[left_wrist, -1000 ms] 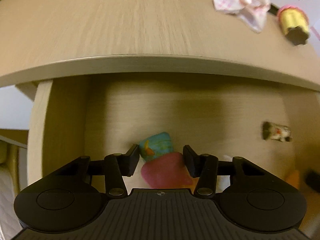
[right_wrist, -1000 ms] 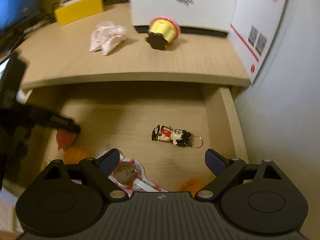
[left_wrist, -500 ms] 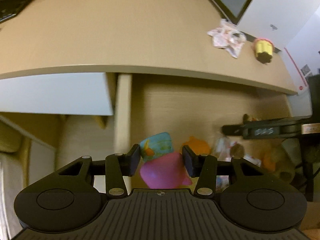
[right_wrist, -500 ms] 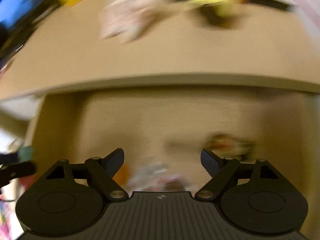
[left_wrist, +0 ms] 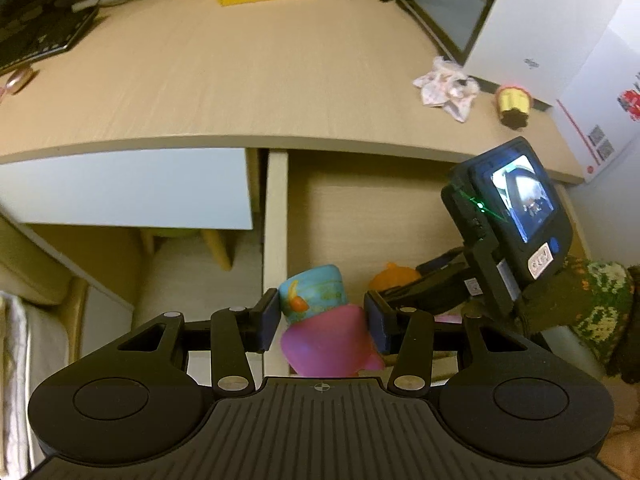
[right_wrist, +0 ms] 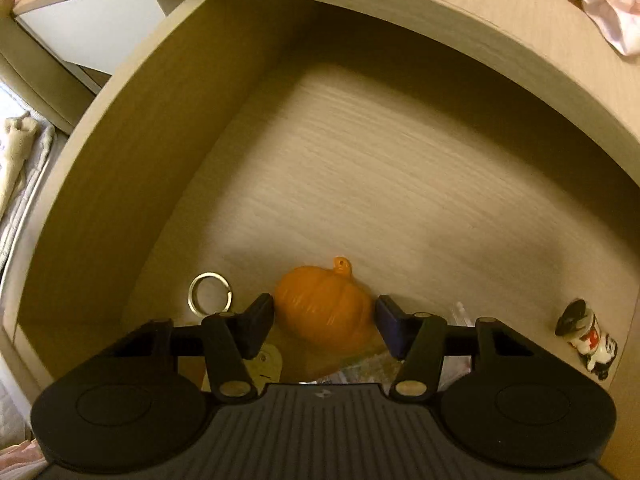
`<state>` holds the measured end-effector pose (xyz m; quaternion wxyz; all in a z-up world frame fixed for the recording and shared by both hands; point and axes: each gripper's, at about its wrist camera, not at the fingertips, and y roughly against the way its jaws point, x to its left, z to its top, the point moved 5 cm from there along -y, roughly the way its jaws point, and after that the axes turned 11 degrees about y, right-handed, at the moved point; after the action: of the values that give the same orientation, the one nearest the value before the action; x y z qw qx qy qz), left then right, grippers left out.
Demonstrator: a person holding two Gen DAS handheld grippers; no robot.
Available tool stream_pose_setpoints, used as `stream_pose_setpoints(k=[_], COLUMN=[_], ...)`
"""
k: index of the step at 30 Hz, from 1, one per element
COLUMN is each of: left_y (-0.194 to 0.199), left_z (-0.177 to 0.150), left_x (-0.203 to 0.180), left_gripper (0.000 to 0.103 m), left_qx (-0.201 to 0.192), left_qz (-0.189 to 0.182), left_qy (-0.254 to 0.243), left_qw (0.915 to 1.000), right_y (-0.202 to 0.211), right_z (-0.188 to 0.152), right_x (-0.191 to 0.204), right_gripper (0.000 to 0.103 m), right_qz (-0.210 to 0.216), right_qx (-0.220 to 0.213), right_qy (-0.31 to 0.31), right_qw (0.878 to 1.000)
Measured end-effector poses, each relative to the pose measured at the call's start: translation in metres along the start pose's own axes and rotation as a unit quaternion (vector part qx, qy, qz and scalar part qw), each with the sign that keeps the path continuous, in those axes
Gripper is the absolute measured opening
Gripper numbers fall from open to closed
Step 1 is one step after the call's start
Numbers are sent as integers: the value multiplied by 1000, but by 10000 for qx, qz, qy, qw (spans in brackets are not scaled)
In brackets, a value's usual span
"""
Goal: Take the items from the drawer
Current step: 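Grasp the orange pumpkin with the right tool while the left tool holds the pig, then lift pig and pumpkin onto the desk beside the cupcake and release both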
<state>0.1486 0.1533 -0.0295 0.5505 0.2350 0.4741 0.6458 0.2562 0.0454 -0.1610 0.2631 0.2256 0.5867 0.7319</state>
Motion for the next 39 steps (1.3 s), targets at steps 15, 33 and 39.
stream_pose_setpoints(k=[15, 33, 39], left_y=[-17, -134, -95], left_z=[38, 143, 156], left_x=[-78, -132, -120], left_gripper=[51, 54, 53], left_qx=[19, -839, -1183], left_qz=[-1211, -1000, -1354], left_qy=[-799, -1314, -1031], left_qw=[9894, 9827, 9783], right_y=[142, 186, 166], right_z=[-72, -73, -54], right_x=[-75, -172, -194], right_gripper=[56, 56, 56], right_qz=[-908, -2049, -2302], right_qx=[-1542, -2280, -2235], right_qy=[-1535, -2170, -2015], right_qw=[9718, 9268, 9254])
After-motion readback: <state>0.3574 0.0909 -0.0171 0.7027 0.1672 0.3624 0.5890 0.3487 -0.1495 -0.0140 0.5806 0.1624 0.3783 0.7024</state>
